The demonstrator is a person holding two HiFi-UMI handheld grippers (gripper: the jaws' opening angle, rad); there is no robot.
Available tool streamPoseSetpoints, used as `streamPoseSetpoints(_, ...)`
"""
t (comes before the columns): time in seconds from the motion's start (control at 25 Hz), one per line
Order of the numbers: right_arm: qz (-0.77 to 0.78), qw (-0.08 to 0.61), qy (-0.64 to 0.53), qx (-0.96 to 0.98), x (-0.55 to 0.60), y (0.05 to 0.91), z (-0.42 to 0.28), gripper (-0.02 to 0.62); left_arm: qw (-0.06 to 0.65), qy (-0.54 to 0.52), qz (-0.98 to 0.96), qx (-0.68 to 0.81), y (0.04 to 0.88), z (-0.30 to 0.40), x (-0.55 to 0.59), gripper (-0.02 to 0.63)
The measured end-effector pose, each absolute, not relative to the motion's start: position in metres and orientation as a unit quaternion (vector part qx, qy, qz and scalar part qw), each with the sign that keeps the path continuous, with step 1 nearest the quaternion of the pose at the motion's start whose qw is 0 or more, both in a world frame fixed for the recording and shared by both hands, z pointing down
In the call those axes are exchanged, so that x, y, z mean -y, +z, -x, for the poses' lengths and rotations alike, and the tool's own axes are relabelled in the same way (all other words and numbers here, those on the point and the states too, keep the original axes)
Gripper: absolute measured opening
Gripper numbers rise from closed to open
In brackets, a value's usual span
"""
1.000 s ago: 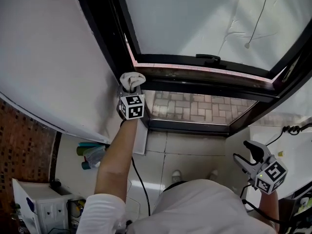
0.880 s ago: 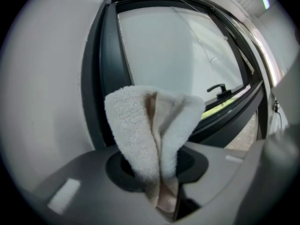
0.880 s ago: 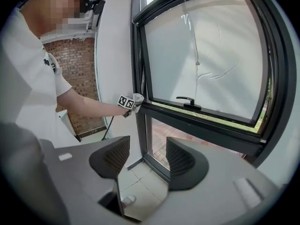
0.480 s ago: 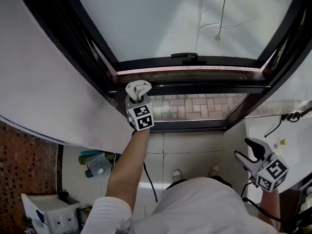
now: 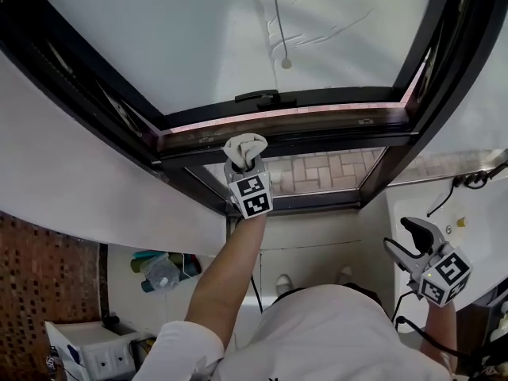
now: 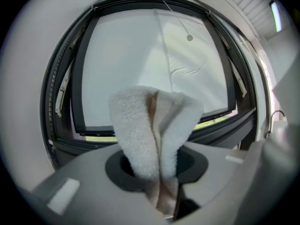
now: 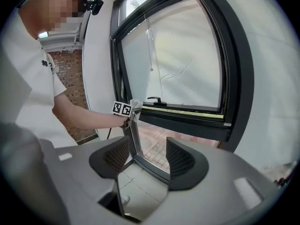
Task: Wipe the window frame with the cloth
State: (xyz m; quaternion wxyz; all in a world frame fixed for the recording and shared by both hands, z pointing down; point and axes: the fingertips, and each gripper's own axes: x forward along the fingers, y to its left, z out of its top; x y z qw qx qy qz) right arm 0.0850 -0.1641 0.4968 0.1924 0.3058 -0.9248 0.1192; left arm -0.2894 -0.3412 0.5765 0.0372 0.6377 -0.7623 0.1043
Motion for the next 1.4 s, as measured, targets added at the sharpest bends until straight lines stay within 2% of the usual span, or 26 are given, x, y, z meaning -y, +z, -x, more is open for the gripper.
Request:
streamPoseSetpoints(0.64,-0.338,0.182,0.135,0.914,0.189,0.511,-0.233,0.245,0.039,0.091,-0.691,0.716,0.575,0.077,0.393,0.133)
streamPoseSetpoints(1.2,-0.430,0.167,0.161,0.873,0.176,0.522,-0.343,0.245,0.032,0.089,-0.792,0.603,0.577,-0.138,0.443,0.133)
streamPoseSetpoints(1.4,-0.459,0.157,0.169,0.858,0.174,0.524,-0.368,0.245,0.049,0.087,-0.802,0.588,0.577,-0.172,0.453,0.133)
